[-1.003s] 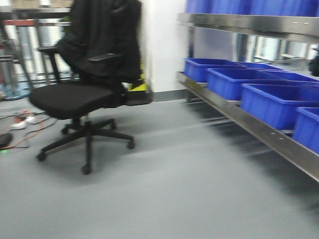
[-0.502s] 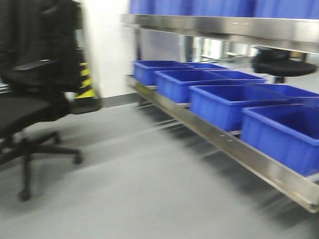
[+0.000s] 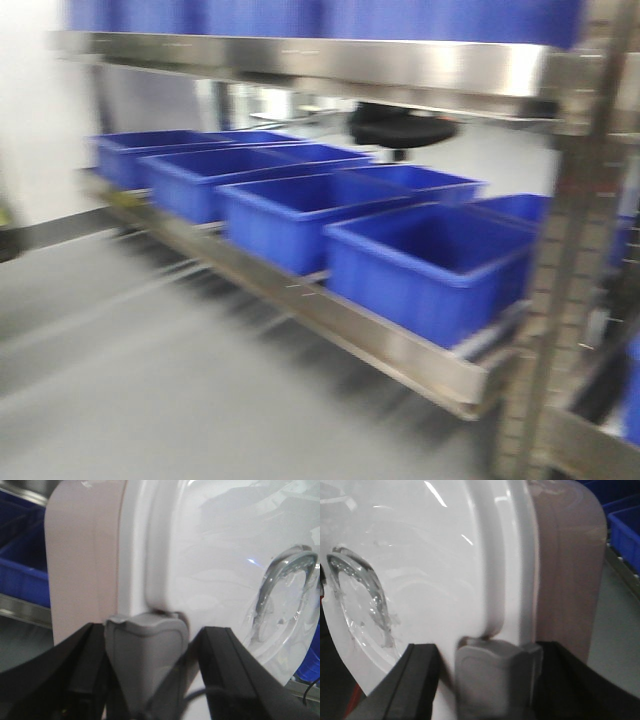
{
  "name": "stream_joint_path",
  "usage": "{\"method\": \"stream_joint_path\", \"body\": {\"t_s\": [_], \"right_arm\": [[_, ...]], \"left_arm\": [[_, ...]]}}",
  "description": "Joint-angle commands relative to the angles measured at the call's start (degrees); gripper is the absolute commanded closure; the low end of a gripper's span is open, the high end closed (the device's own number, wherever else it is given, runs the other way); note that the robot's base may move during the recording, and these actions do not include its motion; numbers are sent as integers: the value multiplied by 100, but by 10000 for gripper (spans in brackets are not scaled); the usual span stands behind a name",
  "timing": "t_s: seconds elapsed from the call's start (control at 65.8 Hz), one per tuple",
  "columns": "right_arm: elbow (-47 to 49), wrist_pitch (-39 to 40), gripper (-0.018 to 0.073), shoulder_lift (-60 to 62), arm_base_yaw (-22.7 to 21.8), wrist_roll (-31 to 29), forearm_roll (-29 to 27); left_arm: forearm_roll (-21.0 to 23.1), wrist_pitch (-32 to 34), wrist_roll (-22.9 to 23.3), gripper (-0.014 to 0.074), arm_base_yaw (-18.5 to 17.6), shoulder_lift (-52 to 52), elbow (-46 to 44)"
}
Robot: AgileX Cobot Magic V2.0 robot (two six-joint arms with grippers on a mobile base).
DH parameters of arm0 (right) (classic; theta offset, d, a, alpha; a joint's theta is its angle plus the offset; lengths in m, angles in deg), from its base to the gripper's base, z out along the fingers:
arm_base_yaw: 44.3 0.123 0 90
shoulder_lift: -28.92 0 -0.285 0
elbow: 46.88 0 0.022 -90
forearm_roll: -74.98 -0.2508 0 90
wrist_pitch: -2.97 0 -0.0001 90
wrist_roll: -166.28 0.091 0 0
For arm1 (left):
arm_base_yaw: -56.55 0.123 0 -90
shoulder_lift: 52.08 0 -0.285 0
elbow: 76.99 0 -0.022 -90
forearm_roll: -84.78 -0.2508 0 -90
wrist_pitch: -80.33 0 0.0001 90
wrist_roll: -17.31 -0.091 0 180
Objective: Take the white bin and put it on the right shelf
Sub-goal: 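Drive the base up to the metal shelf rack holding the bin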
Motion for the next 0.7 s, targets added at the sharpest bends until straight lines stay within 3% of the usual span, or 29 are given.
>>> {"method": "stream_joint_path", "body": {"t_s": [0.0,0.684], "right_arm": [[217,-627,147,104,111,2,-1372],[217,-632,147,104,111,2,-1372]], "left_arm": [[903,-207,-117,378,-135,-72,-191],[903,-207,-117,378,-135,-72,-191]]}}
